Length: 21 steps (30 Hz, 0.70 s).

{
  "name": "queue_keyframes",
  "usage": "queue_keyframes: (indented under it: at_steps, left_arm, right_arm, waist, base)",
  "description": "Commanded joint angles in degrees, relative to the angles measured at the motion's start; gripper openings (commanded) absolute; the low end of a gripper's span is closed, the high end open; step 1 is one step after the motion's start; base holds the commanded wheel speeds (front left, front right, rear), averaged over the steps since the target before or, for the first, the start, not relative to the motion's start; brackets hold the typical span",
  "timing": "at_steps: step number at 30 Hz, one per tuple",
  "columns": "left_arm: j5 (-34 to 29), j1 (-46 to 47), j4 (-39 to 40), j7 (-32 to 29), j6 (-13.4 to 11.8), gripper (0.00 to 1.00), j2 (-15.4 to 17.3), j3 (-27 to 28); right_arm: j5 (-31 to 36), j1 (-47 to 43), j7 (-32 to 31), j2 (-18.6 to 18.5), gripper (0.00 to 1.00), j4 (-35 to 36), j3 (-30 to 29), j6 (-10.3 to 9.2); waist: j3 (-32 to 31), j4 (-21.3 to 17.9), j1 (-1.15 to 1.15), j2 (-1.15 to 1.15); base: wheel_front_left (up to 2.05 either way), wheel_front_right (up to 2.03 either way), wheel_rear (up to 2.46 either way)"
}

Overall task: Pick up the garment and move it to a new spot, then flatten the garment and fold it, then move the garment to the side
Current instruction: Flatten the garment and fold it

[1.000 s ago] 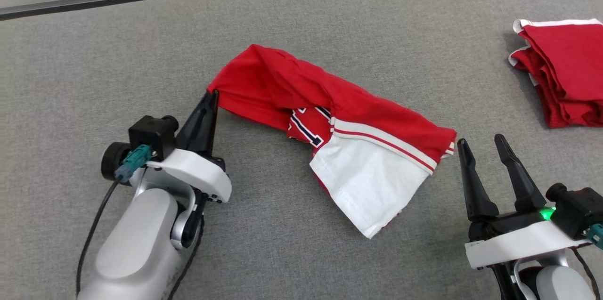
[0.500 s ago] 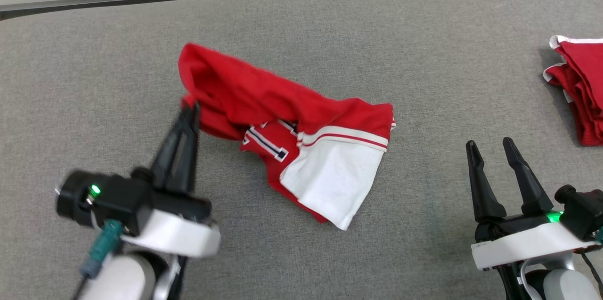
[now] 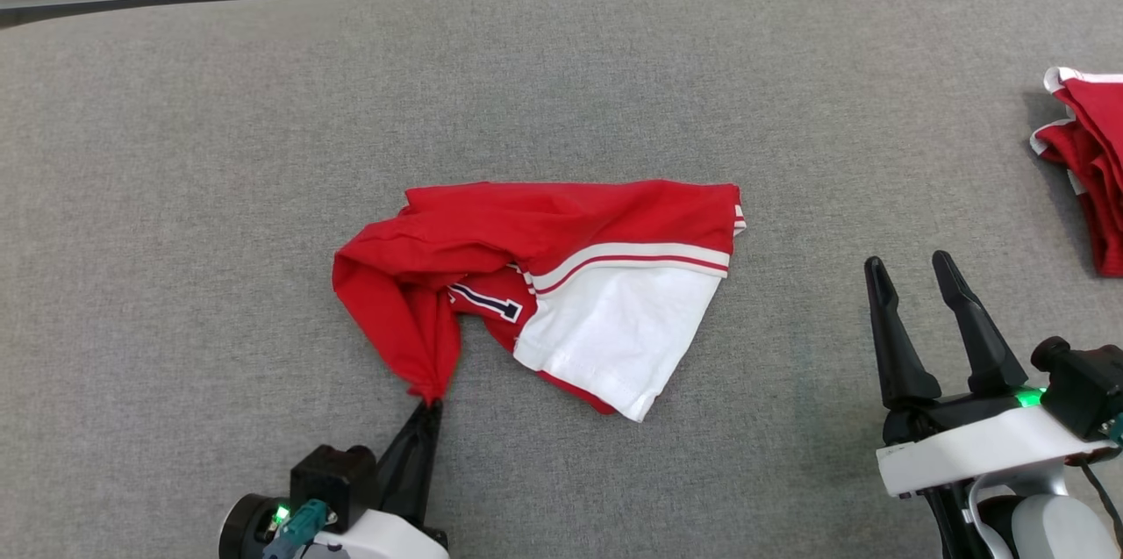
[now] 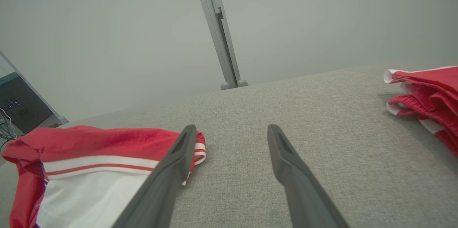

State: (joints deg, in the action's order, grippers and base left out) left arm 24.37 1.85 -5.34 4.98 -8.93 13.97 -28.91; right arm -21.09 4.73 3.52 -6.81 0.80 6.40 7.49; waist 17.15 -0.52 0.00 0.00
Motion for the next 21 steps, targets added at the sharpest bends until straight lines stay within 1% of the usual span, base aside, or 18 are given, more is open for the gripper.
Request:
queue_keyframes:
  at_steps: [1, 2, 3, 6, 10, 16, 21]
  left_arm:
    - [0.5, 1.5, -0.8, 1.4, 0.2, 0.0, -0.2, 0.5]
    - [0.6, 1.7, -2.0, 2.1, 0.2, 0.4, -0.6, 0.8]
    - [0.9, 1.9, -2.6, 3.3, 0.2, 1.0, -1.0, 1.2]
    - [1.1, 2.9, -3.1, 6.5, 0.2, 1.0, -1.4, 2.5]
    - [0.6, 4.1, -0.5, 9.0, -0.4, 1.0, -1.3, 5.0]
    - [-0.1, 4.8, 4.9, 10.1, -1.3, 1.0, -0.6, 9.9]
    - [-0.3, 4.7, 6.6, 10.2, -1.4, 1.0, 0.1, 12.9]
  right_arm:
    - [0.2, 0.5, 0.0, -0.4, 1.0, 0.0, 0.0, 0.0]
    - [0.2, 0.4, -0.1, -0.4, 1.0, -0.1, 0.0, 0.0]
    - [0.4, 0.3, -0.2, -0.6, 1.0, -0.1, 0.0, 0.0]
    - [0.5, -0.3, -0.5, -0.6, 1.0, -0.1, -0.3, 0.0]
    - [0.6, -1.1, -1.0, -0.7, 1.0, 0.2, -0.6, 0.0]
    - [1.1, -2.3, -2.1, -1.1, 1.0, 0.8, -0.9, 0.0]
    - [1.6, -3.6, -3.3, -1.8, 1.0, 1.3, -1.1, 0.0]
  waist:
    - [-0.2, 0.1, 0.0, 0.0]
    - [-0.4, 0.1, 0.0, 0.0]
    - [-0.6, 0.1, 0.0, 0.0]
    - [-1.4, 0.4, 0.0, 0.0]
    - [-2.7, 0.6, 0.0, 0.0]
    - [-5.2, 0.7, 0.0, 0.0]
    - [-7.5, 0.7, 0.0, 0.0]
  base:
    - [0.0, 0.0, 0.0]
    - [0.0, 0.0, 0.0]
    - [0.0, 0.0, 0.0]
    - [0.0, 0.0, 0.0]
    - [0.0, 0.0, 0.0]
    - [0.0, 0.0, 0.0]
    - [0.0, 0.0, 0.0]
